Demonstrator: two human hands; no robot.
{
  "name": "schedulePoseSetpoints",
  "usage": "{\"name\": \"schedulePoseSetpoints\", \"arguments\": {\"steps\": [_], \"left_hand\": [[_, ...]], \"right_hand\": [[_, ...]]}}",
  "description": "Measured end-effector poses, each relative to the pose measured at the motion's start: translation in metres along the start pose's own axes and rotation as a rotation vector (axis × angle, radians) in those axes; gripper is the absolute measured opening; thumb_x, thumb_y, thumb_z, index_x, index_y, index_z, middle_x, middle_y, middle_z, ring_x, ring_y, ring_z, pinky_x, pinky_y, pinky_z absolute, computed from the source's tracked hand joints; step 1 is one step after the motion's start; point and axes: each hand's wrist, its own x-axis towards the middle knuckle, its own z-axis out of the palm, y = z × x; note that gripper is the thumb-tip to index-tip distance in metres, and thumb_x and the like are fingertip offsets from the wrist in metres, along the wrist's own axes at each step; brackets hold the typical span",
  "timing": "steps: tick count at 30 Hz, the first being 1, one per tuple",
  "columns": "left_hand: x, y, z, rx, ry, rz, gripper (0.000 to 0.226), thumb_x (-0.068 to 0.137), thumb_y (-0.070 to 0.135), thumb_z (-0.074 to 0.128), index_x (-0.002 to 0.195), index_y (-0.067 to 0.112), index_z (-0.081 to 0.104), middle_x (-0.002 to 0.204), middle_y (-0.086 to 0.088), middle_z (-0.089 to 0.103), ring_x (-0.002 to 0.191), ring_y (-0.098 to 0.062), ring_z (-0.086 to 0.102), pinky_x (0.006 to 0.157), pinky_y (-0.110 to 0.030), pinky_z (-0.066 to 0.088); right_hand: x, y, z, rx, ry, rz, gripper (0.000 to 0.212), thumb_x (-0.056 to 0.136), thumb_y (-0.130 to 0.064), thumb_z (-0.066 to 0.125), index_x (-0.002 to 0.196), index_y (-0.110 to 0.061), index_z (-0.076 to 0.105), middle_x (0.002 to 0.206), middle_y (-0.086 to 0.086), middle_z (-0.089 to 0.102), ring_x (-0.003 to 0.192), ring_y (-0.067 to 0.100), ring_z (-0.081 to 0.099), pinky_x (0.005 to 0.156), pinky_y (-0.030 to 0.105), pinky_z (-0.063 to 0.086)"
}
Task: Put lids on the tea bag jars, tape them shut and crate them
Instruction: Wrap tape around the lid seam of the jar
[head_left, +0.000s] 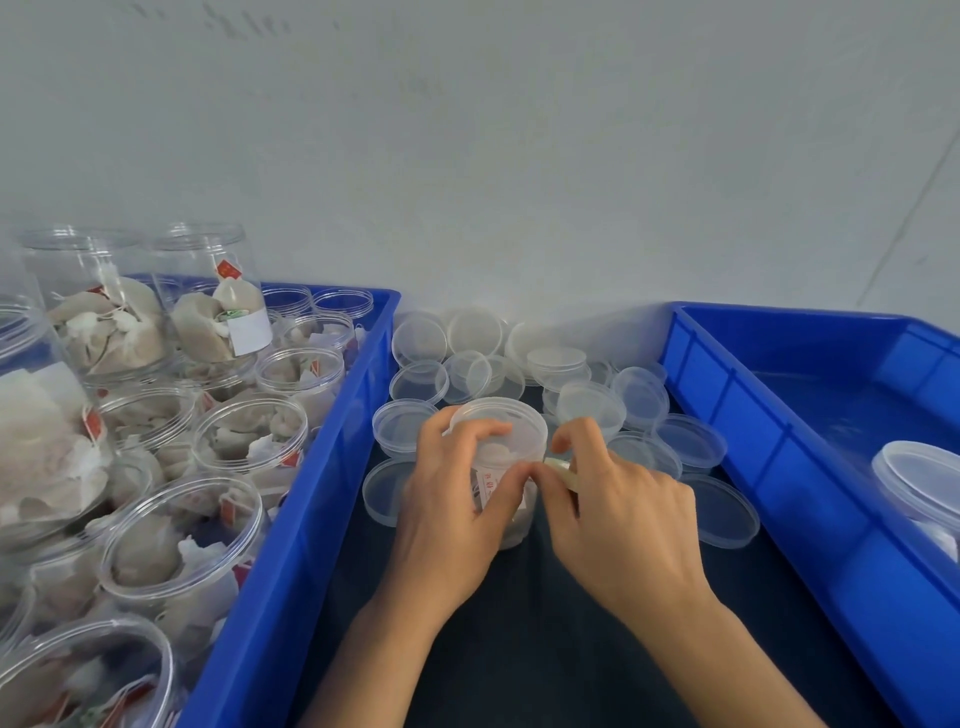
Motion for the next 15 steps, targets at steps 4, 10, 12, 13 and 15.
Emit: {"name": "schedulePoseSetpoints", "arguments": {"steps": [4, 10, 12, 13, 15], "left_hand": [[-0.001, 0.003, 0.000, 0.031, 0.017, 0.008, 0.043, 0.092, 0.059, 0.059, 0.129, 0.037, 0.056, 0.139, 0.014, 0.045, 0.122, 0.006, 0.049, 0.094, -0.010, 0.042], [-0.001, 0.007, -0.003, 0.022, 0.092, -0.035, 0.047, 0.086, 0.059, 0.058, 0.125, 0.033, 0.057, 0.129, 0.012, 0.052, 0.112, -0.004, 0.056, 0.087, -0.028, 0.052], [-0.001, 0.009, -0.004, 0.019, 0.089, -0.051, 0.046, 0.084, 0.061, 0.057, 0.123, 0.036, 0.056, 0.126, 0.013, 0.053, 0.108, -0.004, 0.058, 0.083, -0.031, 0.054], [-0.001, 0.009, -0.005, 0.015, 0.084, -0.055, 0.044, 0.084, 0.061, 0.057, 0.121, 0.038, 0.055, 0.124, 0.015, 0.053, 0.108, -0.002, 0.058, 0.082, -0.029, 0.054], [0.000, 0.010, -0.006, 0.018, 0.074, -0.050, 0.038, 0.083, 0.060, 0.058, 0.117, 0.044, 0.053, 0.121, 0.019, 0.053, 0.110, 0.003, 0.057, 0.080, -0.021, 0.051]], "right_hand": [[-0.007, -0.004, -0.007, 0.004, -0.089, 0.027, 0.018, 0.102, -0.041, 0.045, 0.111, -0.027, 0.053, 0.056, -0.013, 0.054, 0.043, 0.007, 0.049, 0.038, 0.025, 0.029], [-0.009, -0.014, -0.009, -0.055, -0.031, 0.014, 0.009, 0.099, -0.028, 0.052, 0.097, -0.023, 0.059, 0.067, -0.009, 0.054, 0.047, 0.010, 0.047, 0.036, 0.030, 0.036], [-0.009, -0.013, -0.007, -0.076, -0.033, -0.001, 0.013, 0.099, -0.027, 0.050, 0.094, -0.021, 0.060, 0.071, -0.009, 0.056, 0.049, 0.012, 0.048, 0.039, 0.030, 0.036], [-0.009, -0.012, -0.007, -0.087, -0.028, -0.004, 0.013, 0.099, -0.027, 0.050, 0.093, -0.021, 0.060, 0.071, -0.009, 0.055, 0.048, 0.012, 0.047, 0.039, 0.029, 0.033], [-0.007, -0.011, -0.006, -0.100, -0.004, -0.008, 0.012, 0.099, -0.026, 0.050, 0.092, -0.021, 0.059, 0.069, -0.009, 0.052, 0.047, 0.012, 0.044, 0.041, 0.027, 0.026]]}}
